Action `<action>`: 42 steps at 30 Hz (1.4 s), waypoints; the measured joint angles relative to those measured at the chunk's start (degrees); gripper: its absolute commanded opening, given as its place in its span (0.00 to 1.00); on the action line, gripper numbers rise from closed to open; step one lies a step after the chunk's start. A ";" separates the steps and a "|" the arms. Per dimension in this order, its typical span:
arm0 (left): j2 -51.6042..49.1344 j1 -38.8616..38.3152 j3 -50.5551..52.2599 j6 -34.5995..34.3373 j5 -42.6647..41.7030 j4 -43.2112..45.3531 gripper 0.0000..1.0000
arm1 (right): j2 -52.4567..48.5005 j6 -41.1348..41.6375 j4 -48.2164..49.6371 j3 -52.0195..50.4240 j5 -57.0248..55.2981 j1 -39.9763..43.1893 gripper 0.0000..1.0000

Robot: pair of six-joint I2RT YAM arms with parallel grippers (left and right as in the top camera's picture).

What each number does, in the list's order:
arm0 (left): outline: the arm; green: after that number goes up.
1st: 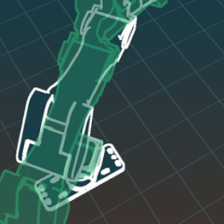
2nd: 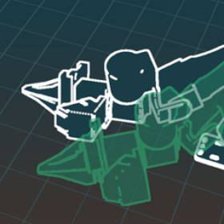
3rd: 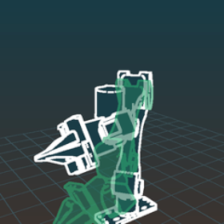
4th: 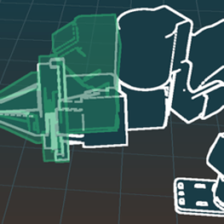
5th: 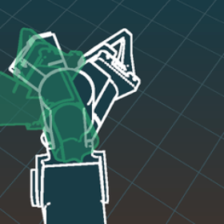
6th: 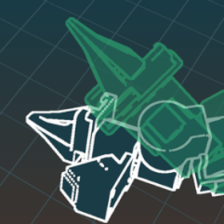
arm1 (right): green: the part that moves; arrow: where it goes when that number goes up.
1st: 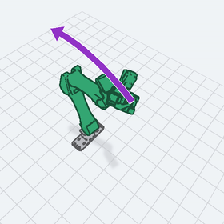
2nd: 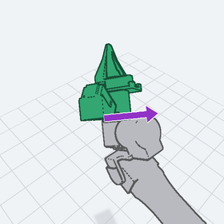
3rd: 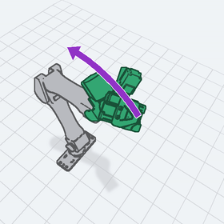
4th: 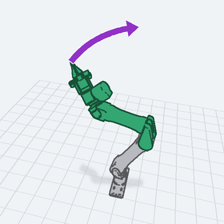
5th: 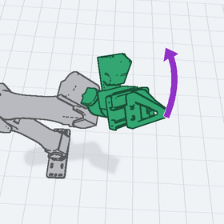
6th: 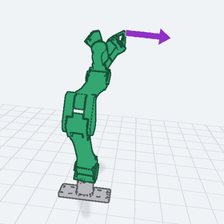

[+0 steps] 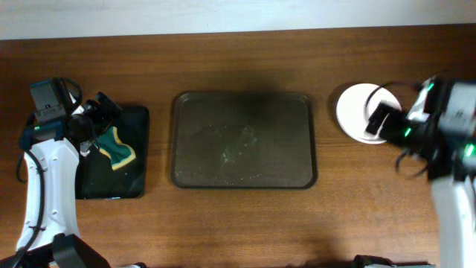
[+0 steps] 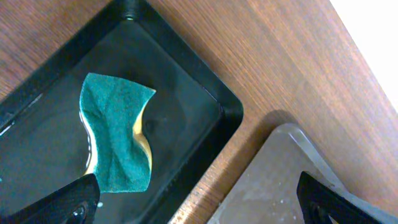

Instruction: Clean dirty plates on tray and stack at the side

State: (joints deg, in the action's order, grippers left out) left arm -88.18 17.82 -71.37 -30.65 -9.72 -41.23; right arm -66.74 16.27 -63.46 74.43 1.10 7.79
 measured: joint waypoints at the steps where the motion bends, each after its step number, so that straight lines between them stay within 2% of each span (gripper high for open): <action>1: 0.00 -0.02 0.00 0.00 -0.02 -0.02 0.99 | 3.30 0.00 -1.18 -2.86 0.83 -2.62 0.98; 5: 0.00 -0.02 0.00 0.00 0.00 0.00 0.99 | 12.66 0.04 -7.39 -7.08 4.39 -10.49 0.98; 8: 0.00 -0.02 0.00 0.00 0.00 0.00 0.99 | 16.63 0.00 -7.72 -7.08 5.33 -11.91 0.98; 16: 0.00 -0.02 0.00 0.00 0.00 0.00 0.99 | 14.80 0.02 -8.15 -7.13 5.49 -11.91 0.99; 19: 0.00 -0.02 0.00 0.00 0.00 -0.02 0.99 | 17.33 0.02 -5.27 -11.50 5.46 -11.91 0.98; 21: 0.00 -0.02 0.00 0.00 0.02 0.02 0.99 | 23.82 -0.02 1.62 -17.73 6.01 -11.91 0.98; 23: 0.00 -0.02 0.00 0.00 0.00 0.00 0.99 | 32.61 -1.81 13.42 -25.44 8.41 -11.93 0.98; 26: 0.00 -0.02 0.00 0.00 0.02 0.02 0.99 | 45.64 -9.66 24.24 -36.65 12.59 -11.98 0.98; 30: -0.02 0.00 0.00 0.00 0.00 0.00 0.99 | 52.57 -14.73 38.05 -50.75 13.97 -11.98 0.98; 35: -0.02 -0.02 0.00 0.00 0.00 0.02 0.99 | 59.08 -16.39 53.92 -61.35 14.25 -11.98 0.98; 42: -0.02 -0.02 0.00 0.00 0.02 0.02 0.99 | 65.77 -16.57 58.69 -66.86 10.73 -11.98 0.98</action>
State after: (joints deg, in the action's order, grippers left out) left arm -88.20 17.80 -71.37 -30.65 -9.69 -41.21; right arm -0.97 -0.30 -4.78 7.57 11.84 -4.19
